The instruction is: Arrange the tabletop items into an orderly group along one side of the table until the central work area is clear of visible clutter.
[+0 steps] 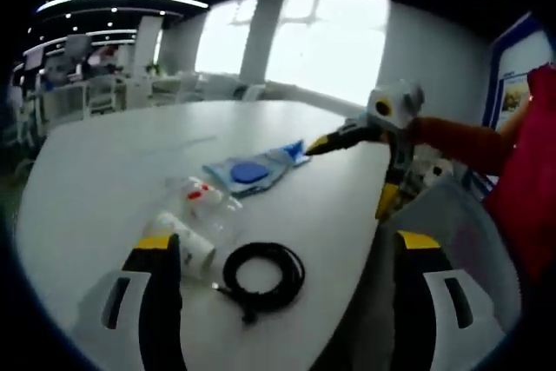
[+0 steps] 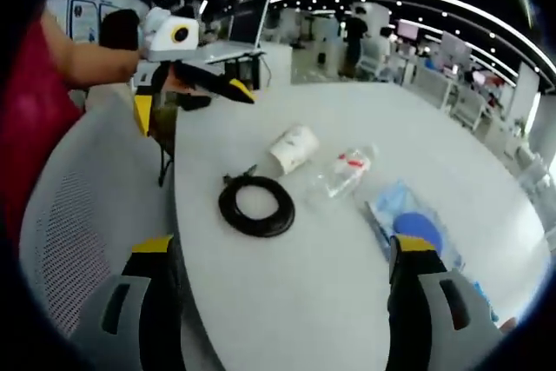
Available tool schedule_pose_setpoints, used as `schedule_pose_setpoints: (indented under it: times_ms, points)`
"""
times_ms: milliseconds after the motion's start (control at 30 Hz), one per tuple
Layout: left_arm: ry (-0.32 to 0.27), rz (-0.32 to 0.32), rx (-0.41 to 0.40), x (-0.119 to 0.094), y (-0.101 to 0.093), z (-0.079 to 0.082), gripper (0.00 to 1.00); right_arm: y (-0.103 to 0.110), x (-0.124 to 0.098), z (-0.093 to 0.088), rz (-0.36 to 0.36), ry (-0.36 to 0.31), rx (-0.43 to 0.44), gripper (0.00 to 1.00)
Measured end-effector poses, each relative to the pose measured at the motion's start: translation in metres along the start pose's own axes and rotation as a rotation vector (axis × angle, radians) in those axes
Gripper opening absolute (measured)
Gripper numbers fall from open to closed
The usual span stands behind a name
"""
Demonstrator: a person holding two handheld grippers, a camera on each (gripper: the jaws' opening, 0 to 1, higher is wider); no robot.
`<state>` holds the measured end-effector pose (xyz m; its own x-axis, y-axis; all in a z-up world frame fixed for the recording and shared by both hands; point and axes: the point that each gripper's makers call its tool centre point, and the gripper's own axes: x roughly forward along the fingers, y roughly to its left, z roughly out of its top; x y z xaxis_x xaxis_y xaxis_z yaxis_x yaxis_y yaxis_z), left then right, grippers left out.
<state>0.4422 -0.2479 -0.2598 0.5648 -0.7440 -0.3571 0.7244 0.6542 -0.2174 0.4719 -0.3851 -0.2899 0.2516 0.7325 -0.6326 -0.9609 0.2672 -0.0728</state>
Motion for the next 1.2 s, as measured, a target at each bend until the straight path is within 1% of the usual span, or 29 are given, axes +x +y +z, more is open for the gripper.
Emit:
schedule_pose_setpoints:
  times_ms: [300, 400, 533, 633, 767, 933, 1133, 1200]
  points:
    - [-0.023, 0.043, -0.047, -0.024, 0.013, -0.015, 0.99, 0.015, 0.018, 0.011, 0.053, -0.006, -0.013, 0.99]
    - [-0.030, 0.056, -0.061, -0.029, 0.016, -0.018, 0.99, 0.020, 0.023, 0.015, 0.077, -0.016, -0.003, 0.99]
    - [-0.033, 0.064, -0.072, -0.032, 0.018, -0.021, 0.99, 0.022, 0.032, 0.018, 0.083, -0.016, -0.006, 0.99]
    - [-0.032, 0.061, -0.078, -0.032, 0.017, -0.024, 0.99, 0.025, 0.035, 0.021, 0.092, -0.022, -0.005, 0.99]
    - [-0.030, 0.060, -0.098, -0.029, 0.020, -0.030, 0.98, 0.026, 0.040, 0.018, 0.102, -0.013, 0.001, 0.98]
    - [-0.017, 0.047, -0.111, -0.021, 0.019, -0.037, 0.97, 0.022, 0.043, 0.014, 0.095, -0.008, 0.029, 0.95]
    - [0.010, 0.026, -0.130, -0.010, 0.022, -0.051, 0.95, 0.018, 0.050, 0.012, 0.086, 0.005, 0.046, 0.91]
    - [0.037, 0.020, -0.137, -0.006, 0.024, -0.059, 0.94, 0.016, 0.054, 0.011, 0.079, 0.013, 0.053, 0.88]
